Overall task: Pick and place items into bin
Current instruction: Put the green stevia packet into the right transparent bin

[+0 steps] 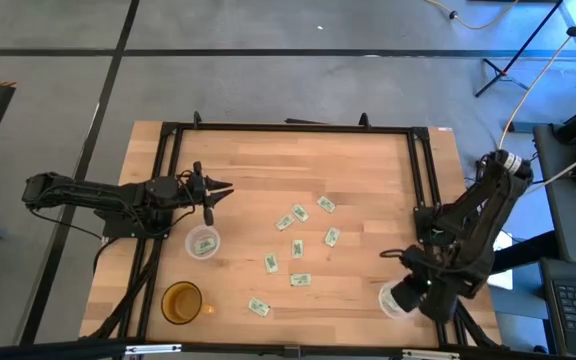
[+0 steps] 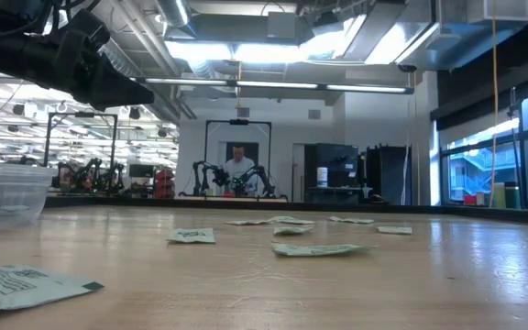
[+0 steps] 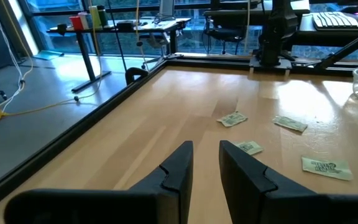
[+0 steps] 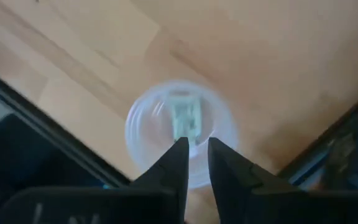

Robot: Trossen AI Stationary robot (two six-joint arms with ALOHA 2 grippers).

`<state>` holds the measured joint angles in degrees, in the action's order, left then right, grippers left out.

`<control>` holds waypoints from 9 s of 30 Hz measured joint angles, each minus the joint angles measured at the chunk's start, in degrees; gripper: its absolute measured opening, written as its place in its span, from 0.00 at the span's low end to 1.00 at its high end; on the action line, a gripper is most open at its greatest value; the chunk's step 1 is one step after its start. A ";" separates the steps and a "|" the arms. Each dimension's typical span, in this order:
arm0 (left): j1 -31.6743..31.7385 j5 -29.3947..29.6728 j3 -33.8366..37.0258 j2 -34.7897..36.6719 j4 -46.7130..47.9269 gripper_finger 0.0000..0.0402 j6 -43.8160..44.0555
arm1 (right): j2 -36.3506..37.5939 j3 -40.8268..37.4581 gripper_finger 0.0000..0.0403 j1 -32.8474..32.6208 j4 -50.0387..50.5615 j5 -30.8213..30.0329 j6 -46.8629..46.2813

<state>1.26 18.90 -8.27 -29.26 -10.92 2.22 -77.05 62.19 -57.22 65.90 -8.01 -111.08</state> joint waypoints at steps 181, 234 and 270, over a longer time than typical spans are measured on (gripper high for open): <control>0.00 -0.52 0.02 0.00 5.18 0.18 3.01 | -11.77 2.96 0.01 2.23 -4.09 6.52 -1.67; 0.00 -0.50 0.02 0.00 5.14 0.18 3.01 | -8.77 2.43 0.28 7.88 -6.97 -4.35 12.71; -0.02 -0.52 0.00 0.02 5.61 0.18 2.55 | -27.01 2.41 0.28 67.45 -24.48 4.07 94.87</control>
<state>1.23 18.37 -8.27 -29.23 -5.31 4.78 -104.06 64.60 10.22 41.42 -3.93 -16.21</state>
